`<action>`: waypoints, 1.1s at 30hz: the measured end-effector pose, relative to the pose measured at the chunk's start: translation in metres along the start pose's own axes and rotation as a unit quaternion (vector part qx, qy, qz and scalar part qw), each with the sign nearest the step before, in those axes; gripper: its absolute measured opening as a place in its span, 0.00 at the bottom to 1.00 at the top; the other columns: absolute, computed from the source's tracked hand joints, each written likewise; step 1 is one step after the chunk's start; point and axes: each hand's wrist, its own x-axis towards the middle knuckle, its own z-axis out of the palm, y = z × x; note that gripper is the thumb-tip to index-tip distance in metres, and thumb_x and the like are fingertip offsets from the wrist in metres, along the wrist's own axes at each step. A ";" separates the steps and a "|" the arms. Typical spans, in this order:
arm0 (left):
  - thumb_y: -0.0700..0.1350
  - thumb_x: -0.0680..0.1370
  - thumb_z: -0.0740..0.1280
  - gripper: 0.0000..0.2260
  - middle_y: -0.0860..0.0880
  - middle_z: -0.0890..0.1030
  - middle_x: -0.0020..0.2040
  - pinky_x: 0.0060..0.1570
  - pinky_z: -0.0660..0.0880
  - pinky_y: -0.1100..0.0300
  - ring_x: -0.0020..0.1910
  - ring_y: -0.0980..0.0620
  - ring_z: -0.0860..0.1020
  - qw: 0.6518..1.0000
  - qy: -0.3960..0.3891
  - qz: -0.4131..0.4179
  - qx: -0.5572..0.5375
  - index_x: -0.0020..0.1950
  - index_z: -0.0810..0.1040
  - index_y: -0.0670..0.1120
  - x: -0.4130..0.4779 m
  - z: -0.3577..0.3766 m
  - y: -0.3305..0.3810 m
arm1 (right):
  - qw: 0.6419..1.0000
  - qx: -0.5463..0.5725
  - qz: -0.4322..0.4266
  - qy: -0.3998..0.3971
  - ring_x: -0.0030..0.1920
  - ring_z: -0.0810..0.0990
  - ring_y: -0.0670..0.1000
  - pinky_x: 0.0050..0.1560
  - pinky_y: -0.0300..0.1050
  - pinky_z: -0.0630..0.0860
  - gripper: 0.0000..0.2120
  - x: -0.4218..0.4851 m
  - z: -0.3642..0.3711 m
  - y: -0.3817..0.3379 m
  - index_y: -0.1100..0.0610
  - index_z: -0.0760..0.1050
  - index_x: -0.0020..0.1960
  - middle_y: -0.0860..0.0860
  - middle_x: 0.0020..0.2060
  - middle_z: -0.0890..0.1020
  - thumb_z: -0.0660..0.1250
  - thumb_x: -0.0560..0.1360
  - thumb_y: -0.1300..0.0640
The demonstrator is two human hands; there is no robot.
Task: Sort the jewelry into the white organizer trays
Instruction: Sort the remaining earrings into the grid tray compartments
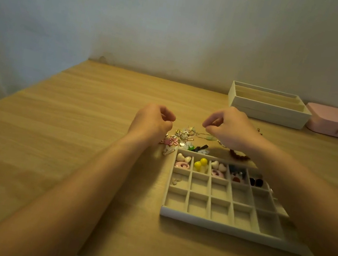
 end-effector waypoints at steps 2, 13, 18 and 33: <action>0.43 0.79 0.69 0.05 0.53 0.81 0.46 0.44 0.77 0.60 0.42 0.58 0.79 0.998 -0.044 0.018 0.036 0.50 0.82 0.53 0.011 0.005 0.003 | 1.000 0.005 -0.010 -0.019 0.46 0.77 0.41 0.42 0.36 0.72 0.09 0.013 -0.001 0.002 0.49 0.82 0.57 0.45 0.48 0.80 0.68 0.80 0.59; 0.54 0.74 0.74 0.08 0.55 0.80 0.40 0.53 0.80 0.50 0.46 0.51 0.82 0.984 -0.145 0.048 0.086 0.52 0.85 0.57 0.039 0.019 -0.011 | 0.985 -0.052 -0.075 -0.148 0.51 0.78 0.45 0.48 0.42 0.74 0.10 0.060 0.020 0.008 0.46 0.82 0.59 0.44 0.51 0.81 0.71 0.78 0.53; 0.48 0.77 0.73 0.03 0.55 0.81 0.42 0.38 0.70 0.66 0.40 0.60 0.77 0.991 -0.095 0.057 0.079 0.47 0.85 0.56 0.042 0.016 -0.016 | 0.986 -0.052 -0.072 -0.139 0.50 0.78 0.43 0.47 0.39 0.74 0.04 0.067 0.021 0.018 0.46 0.81 0.52 0.42 0.47 0.80 0.71 0.79 0.54; 0.43 0.78 0.71 0.04 0.53 0.82 0.41 0.38 0.74 0.65 0.38 0.57 0.79 0.998 -0.015 0.013 -0.055 0.46 0.82 0.52 0.041 0.007 -0.023 | 0.993 0.008 -0.056 -0.101 0.50 0.79 0.44 0.45 0.37 0.75 0.09 0.065 0.014 0.022 0.47 0.82 0.56 0.44 0.49 0.81 0.72 0.78 0.58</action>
